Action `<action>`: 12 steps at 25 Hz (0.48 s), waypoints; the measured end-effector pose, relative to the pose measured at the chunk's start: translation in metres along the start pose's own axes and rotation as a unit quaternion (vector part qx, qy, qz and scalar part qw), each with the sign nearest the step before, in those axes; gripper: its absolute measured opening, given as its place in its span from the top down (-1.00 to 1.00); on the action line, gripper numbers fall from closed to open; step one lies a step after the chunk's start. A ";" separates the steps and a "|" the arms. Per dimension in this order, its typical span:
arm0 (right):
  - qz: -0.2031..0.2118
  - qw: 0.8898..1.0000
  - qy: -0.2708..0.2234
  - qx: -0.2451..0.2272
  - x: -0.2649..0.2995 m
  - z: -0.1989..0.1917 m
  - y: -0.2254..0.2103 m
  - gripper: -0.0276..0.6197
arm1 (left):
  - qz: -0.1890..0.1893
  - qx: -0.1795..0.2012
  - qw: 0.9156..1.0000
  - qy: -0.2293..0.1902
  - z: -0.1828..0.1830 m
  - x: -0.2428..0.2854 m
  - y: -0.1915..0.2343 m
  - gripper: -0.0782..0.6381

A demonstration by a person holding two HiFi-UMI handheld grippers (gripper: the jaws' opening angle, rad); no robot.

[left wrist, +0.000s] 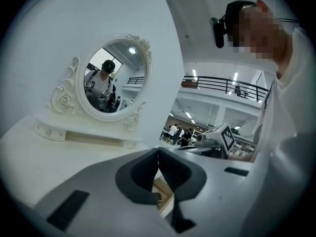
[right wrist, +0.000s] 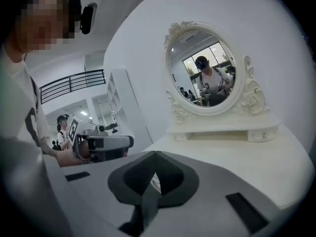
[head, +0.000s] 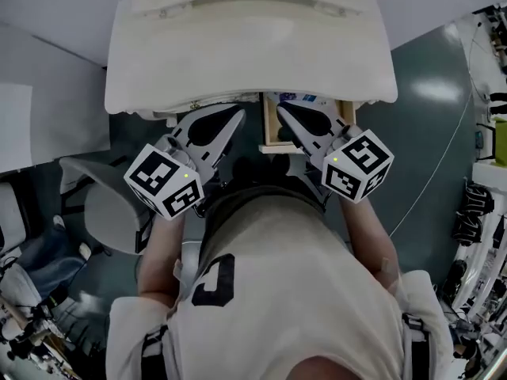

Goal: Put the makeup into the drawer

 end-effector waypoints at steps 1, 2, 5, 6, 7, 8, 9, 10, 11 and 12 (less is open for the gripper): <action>0.006 1.000 -0.003 -0.005 0.003 0.003 0.007 0.83 | -0.002 0.002 1.000 -0.004 0.002 -0.006 0.000 0.67; 0.009 1.000 -0.007 -0.009 0.004 0.006 0.013 0.83 | -0.003 0.003 1.000 -0.007 0.003 -0.012 -0.001 0.67; 0.011 1.000 -0.014 -0.017 0.006 0.011 0.024 0.83 | -0.006 0.005 1.000 -0.010 0.003 -0.022 -0.004 0.67; 0.009 1.000 -0.015 -0.018 0.006 0.012 0.027 0.83 | -0.008 0.005 1.000 -0.010 0.002 -0.024 -0.005 0.67; 0.007 1.000 -0.016 -0.019 0.006 0.012 0.030 0.83 | -0.011 0.004 1.000 -0.010 0.002 -0.026 -0.007 0.67; 0.003 1.000 -0.017 -0.019 0.005 0.011 0.033 0.83 | -0.015 0.004 1.000 -0.010 0.001 -0.027 -0.009 0.67; -0.002 1.000 -0.018 -0.017 0.003 0.011 0.035 0.83 | -0.020 0.003 1.000 -0.009 0.000 -0.028 -0.010 0.67; -0.008 1.000 -0.019 -0.016 0.000 0.010 0.035 0.83 | -0.025 0.003 1.000 -0.008 0.000 -0.027 -0.012 0.67; -0.014 1.000 -0.019 -0.015 -0.003 0.009 0.035 0.83 | -0.031 0.003 0.999 -0.007 -0.001 -0.025 -0.013 0.67; -0.020 1.000 -0.019 -0.013 -0.006 0.007 0.035 0.83 | -0.035 0.003 0.999 -0.006 -0.001 -0.023 -0.014 0.67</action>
Point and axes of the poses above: the fingertips, and each gripper's own axes: x forward along the fingers, y to its left, z out of its top, the point moved 3 cm from there along -x, backward along the fingers
